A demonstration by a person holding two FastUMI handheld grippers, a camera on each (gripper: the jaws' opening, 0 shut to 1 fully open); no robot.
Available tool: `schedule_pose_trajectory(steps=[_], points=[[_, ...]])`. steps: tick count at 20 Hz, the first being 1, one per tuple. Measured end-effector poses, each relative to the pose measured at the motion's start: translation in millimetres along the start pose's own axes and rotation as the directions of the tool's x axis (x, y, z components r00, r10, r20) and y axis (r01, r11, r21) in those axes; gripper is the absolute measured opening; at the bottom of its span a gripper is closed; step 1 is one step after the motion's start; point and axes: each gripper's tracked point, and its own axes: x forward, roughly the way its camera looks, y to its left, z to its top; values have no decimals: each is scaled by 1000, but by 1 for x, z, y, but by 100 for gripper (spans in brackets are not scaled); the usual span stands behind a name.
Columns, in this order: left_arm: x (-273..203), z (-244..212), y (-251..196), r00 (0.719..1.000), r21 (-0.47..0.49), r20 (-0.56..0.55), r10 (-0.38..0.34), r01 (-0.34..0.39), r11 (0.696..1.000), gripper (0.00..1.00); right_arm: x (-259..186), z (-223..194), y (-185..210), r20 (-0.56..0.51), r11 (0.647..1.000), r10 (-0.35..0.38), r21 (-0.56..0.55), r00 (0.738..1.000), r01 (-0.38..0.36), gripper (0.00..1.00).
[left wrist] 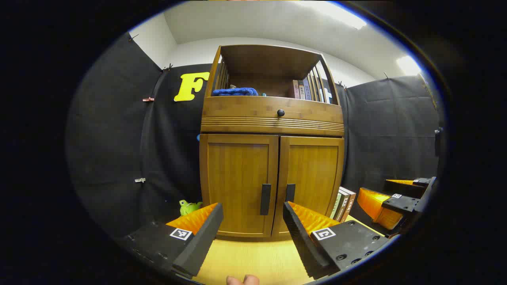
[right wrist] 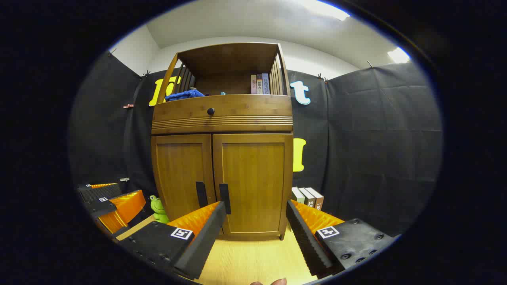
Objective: Open the right door of the double-door shoe cabinet with the right hand, and open the left door with the left hand.
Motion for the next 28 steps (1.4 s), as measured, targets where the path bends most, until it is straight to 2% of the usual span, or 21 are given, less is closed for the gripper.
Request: schedule_pose_trajectory(steps=[3, 4, 12, 13, 28], points=[[0, 3, 2, 1000, 9, 13, 4, -4, 1000, 92, 0, 3, 2, 12, 1000, 3, 2, 1000, -3, 98], [0, 6, 2, 1000, 12, 20, 3, -3, 1000, 94, 0, 5, 2, 19, 1000, 7, -2, 1000, -6, 98], [-2, 12, 6, 999, 26, 39, 5, -6, 1000, 92, -2, 14, 12, 40, 998, 29, -50, 999, -27, 97], [-1, 11, 6, 999, 25, 39, 4, -5, 1000, 95, -2, 15, 13, 43, 998, 30, -53, 999, -28, 97], [6, 12, 2, 999, 40, 39, -25, 23, 999, 94, 1, 13, 22, 34, 998, 31, -63, 999, -29, 98]])
